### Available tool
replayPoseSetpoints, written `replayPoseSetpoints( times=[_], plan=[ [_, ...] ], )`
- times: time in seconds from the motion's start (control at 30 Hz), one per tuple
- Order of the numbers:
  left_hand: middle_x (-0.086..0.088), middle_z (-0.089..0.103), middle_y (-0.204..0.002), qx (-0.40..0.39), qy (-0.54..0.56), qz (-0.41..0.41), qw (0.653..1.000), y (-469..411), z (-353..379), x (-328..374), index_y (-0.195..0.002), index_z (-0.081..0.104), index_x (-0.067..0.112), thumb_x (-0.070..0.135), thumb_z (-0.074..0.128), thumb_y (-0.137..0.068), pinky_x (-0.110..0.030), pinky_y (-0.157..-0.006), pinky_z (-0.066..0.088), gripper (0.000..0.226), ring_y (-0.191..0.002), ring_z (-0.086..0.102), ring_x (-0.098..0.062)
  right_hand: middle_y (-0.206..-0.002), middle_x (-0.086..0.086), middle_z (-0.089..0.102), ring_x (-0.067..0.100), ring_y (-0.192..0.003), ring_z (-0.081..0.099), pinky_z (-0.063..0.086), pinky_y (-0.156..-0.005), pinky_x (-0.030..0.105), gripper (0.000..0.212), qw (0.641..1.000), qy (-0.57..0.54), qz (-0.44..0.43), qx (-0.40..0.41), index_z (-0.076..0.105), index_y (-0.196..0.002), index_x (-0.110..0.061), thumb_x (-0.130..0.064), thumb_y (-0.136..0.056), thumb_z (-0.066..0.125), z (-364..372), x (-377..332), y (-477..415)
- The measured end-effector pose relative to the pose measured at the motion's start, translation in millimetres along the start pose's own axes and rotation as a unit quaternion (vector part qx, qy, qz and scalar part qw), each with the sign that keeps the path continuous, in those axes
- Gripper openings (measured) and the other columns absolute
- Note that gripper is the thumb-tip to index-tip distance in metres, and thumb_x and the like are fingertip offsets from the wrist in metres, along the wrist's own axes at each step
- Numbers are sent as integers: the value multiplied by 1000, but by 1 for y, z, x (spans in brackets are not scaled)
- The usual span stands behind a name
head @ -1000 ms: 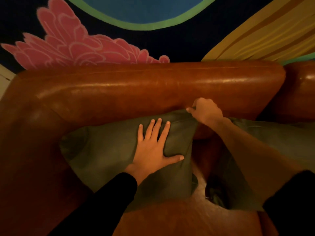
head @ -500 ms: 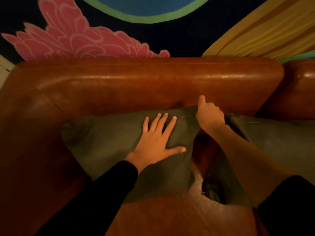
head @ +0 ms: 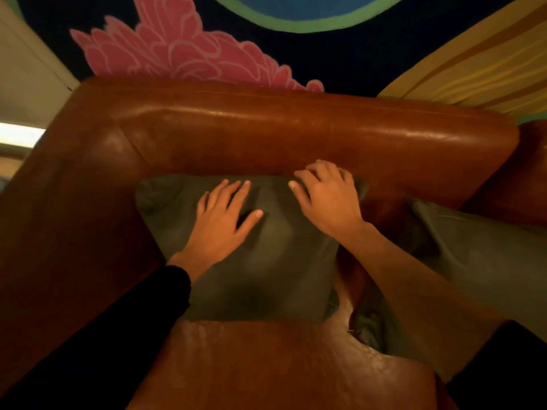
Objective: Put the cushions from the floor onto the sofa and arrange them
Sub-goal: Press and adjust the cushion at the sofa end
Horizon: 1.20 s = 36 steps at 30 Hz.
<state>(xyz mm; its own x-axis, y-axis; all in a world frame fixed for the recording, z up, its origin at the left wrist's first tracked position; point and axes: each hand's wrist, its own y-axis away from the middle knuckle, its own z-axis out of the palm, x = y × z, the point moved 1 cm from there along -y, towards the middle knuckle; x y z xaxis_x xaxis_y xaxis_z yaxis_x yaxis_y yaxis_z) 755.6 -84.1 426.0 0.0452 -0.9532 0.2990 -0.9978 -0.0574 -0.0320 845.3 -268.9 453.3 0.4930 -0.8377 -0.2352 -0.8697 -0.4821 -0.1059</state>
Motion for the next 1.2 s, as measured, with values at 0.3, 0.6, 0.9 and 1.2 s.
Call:
replayPoseSetpoints(
  times=[0.3,0.6,0.9,1.2],
  plan=[
    [-25,37,-142,75,63,-279,955,17,-56,-138,-140,44,4,27,52,-97,-45,-109,29,50,-130,35,-42,-119,12,65,29,-122,55,39,-99,52,59,992,-57,-100,-54,67,-115,-13,-48,-89,26,52,-120,-10],
    [-15,70,-94,90,348,-389,848,-20,-42,-175,-88,71,4,33,64,-89,-39,-86,50,29,-97,65,-31,-154,7,30,22,-145,19,-4,-114,51,77,996,7,-76,-55,29,-148,-22,-67,-87,15,97,-173,-19],
    [-22,63,-108,46,302,-341,889,-33,-41,-181,-84,57,2,36,42,-100,-38,-86,46,40,-105,57,-36,-139,10,52,26,-133,44,10,-112,52,65,997,59,-43,31,50,-137,-22,-62,-90,30,103,-161,-29],
    [-3,64,-88,90,392,-341,850,-30,-34,-181,-86,63,13,31,66,-87,-30,-78,48,18,-92,63,-22,-126,11,62,29,-121,55,31,-106,54,51,992,49,-65,98,63,-123,-17,-52,-91,42,98,-163,-21]
  ],
)
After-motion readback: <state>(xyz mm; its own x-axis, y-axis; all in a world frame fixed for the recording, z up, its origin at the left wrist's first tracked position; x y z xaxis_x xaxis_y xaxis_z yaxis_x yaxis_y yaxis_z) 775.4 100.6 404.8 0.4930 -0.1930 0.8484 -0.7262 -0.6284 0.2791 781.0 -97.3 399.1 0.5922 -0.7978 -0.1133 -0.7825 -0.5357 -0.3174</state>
